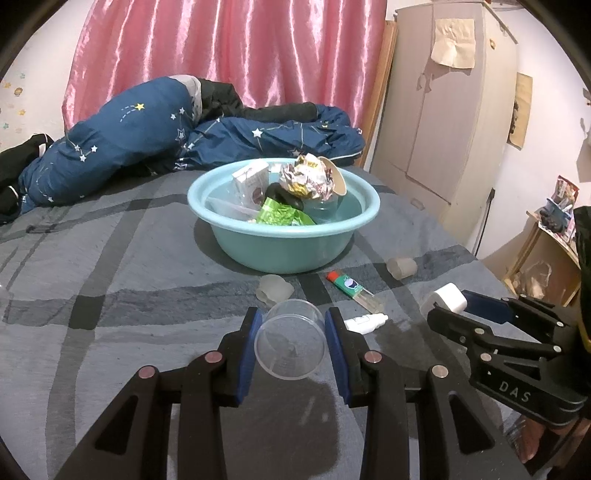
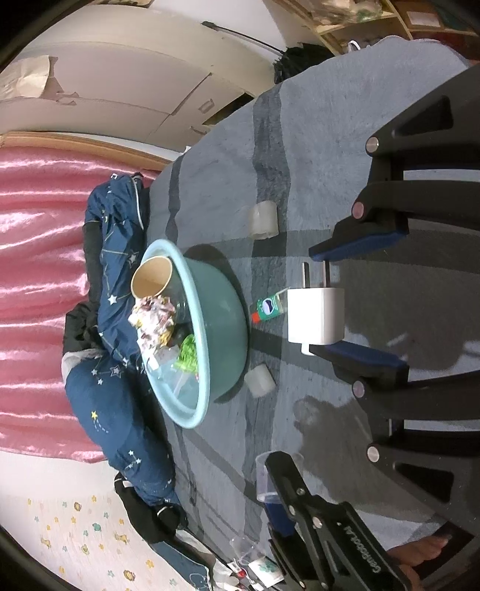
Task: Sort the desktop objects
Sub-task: 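Lift the measuring cup with the left tool while the right tool lifts the white plug, then carry the measuring cup with the left tool over the basin while the right tool carries the plug, then open the left tool to drop the measuring cup into the basin while the right tool drops the plug, then withdraw both open tools from the basin toward the remaining items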
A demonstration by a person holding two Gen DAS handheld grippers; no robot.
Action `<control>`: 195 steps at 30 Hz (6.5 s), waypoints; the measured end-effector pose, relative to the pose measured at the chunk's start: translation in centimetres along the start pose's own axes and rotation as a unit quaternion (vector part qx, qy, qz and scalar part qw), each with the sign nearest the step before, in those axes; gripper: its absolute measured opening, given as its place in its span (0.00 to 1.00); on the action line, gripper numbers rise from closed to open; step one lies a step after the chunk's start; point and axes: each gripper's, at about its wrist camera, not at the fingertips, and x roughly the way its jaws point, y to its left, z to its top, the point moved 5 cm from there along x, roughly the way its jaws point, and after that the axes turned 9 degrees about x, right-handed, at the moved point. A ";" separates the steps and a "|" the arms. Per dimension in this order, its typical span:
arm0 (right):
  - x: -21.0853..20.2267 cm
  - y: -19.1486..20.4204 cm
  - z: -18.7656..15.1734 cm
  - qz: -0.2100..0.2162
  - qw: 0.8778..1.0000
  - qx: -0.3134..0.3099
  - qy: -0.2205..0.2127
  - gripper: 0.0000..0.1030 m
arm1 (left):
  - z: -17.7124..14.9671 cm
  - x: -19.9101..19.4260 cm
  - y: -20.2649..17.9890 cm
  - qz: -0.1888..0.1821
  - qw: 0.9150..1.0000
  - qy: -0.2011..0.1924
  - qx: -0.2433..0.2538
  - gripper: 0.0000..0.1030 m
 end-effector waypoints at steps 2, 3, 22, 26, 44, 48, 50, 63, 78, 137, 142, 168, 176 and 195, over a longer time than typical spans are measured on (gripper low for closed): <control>-0.5 0.2 0.1 0.002 1.000 -0.002 -0.004 0.45 | 0.2 -0.5 0.0 -0.003 1.000 -0.007 -0.002 0.38; -0.7 0.3 0.1 0.003 1.000 -0.002 -0.006 0.45 | 0.3 -0.7 0.0 -0.002 1.000 -0.009 -0.001 0.38; -4.3 1.9 2.1 0.027 0.999 -0.015 -0.036 0.45 | 3.1 -3.6 0.9 0.002 0.999 -0.037 -0.004 0.38; -5.4 2.3 3.2 0.040 0.998 -0.012 -0.044 0.45 | 4.2 -4.3 1.3 0.006 0.999 -0.041 -0.001 0.38; -8.2 4.2 9.8 0.066 0.994 -0.018 -0.082 0.45 | 9.2 -5.0 3.4 0.014 0.999 -0.050 0.011 0.38; -7.7 4.7 11.4 0.074 0.994 -0.015 -0.082 0.45 | 10.5 -4.7 3.5 0.013 0.998 -0.053 0.018 0.38; -7.3 4.9 12.2 0.074 0.994 -0.017 -0.083 0.45 | 11.1 -4.4 3.6 0.012 0.998 -0.052 0.021 0.38; -5.1 6.0 17.0 0.073 0.994 -0.020 -0.082 0.45 | 14.3 -1.3 5.1 0.017 0.999 -0.037 0.035 0.38; 1.7 7.1 20.2 0.065 0.998 -0.009 -0.020 0.45 | 15.9 4.4 7.0 0.024 0.999 -0.001 0.037 0.38; 7.8 4.9 18.3 -0.019 0.997 0.014 0.075 1.00 | 11.0 9.7 6.4 0.024 0.995 0.098 0.022 1.00; 6.9 5.0 18.0 -0.016 0.998 0.007 0.067 1.00 | 10.4 8.8 6.0 0.030 0.995 0.092 0.034 1.00; 3.5 4.7 11.6 0.012 0.999 -0.005 0.032 1.00 | 5.6 4.9 5.1 0.034 0.998 0.052 0.031 1.00; 4.3 4.2 8.0 0.011 0.999 -0.003 0.033 1.00 | 2.7 4.7 4.9 0.042 0.997 0.048 0.034 1.00; 8.9 2.0 1.3 0.000 0.999 0.011 0.039 1.00 | -3.1 6.7 4.7 0.059 0.996 0.046 0.048 1.00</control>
